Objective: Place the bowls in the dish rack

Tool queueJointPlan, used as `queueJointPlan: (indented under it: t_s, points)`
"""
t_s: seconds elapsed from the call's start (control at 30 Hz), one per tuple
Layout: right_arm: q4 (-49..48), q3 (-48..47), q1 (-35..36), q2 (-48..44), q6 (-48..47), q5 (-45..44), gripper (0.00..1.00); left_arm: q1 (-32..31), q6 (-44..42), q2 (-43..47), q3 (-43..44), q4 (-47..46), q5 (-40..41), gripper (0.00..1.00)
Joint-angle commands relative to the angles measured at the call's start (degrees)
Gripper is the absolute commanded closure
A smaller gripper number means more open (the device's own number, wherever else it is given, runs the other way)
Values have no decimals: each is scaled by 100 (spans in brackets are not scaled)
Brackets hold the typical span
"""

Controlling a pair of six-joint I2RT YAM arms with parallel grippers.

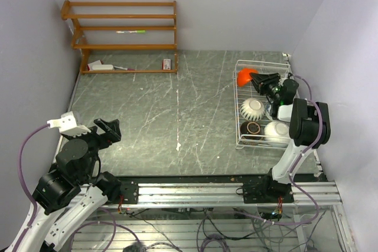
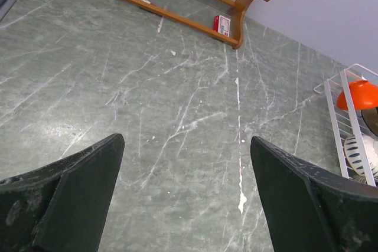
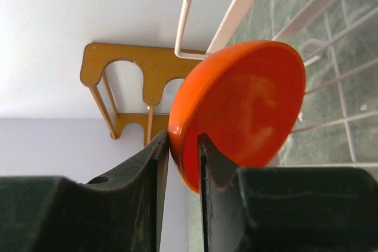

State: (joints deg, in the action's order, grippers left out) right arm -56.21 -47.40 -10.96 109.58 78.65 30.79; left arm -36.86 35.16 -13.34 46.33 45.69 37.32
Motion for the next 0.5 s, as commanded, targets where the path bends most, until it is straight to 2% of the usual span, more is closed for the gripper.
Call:
queueJointPlan:
  t_s: [0.0, 0.33, 0.47]
  points:
    - [1201, 259, -117, -211, -498, -340, 74, -31, 2, 57, 75, -114, 38, 1]
    - [2326, 96, -274, -830, -1137, -620, 58, -31, 17, 100, 78, -109, 38, 1]
    - [2530, 26, -300, -793, -1254, -569, 56, -29, 9, 96, 74, -113, 31, 1]
